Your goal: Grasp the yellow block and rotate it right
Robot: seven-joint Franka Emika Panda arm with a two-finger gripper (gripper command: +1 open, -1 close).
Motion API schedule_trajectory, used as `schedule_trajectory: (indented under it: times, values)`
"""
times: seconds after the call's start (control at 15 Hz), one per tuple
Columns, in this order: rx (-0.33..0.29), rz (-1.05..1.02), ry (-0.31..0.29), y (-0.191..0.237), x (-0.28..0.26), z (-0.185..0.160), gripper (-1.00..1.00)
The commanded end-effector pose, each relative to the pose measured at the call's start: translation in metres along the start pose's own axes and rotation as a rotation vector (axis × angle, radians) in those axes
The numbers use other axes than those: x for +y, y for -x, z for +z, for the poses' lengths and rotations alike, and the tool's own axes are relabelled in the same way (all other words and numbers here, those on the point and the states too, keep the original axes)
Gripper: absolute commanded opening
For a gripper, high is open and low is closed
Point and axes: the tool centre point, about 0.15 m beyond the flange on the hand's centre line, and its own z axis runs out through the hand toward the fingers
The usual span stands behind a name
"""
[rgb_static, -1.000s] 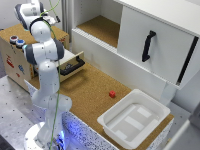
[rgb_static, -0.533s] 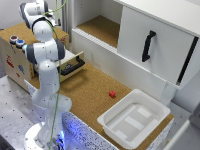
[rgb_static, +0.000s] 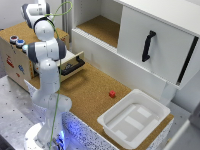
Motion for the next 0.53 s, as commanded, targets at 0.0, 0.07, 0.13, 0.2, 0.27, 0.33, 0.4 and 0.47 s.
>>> schedule_trajectory:
  times: [0.0,0.07,0.13,0.2,0.27,0.33,0.4,0.47]
  values:
    - [-0.023,0.176,0.193,-0.014,0.008,0.010,-1.00]
    - [-0.009,0.217,0.195,-0.014,0.017,0.011,-1.00]
    - [-0.004,0.244,0.187,-0.015,0.021,0.012,-1.00]
    - [-0.008,0.230,0.184,-0.019,0.021,0.014,-1.00]
    - [-0.017,0.233,0.173,-0.021,0.023,0.016,-1.00]
    - [-0.019,0.241,0.153,-0.022,0.026,0.014,1.00]
    - [-0.010,0.243,0.137,-0.022,0.028,0.009,1.00]
    - [-0.003,0.236,0.142,-0.022,0.030,0.004,1.00]
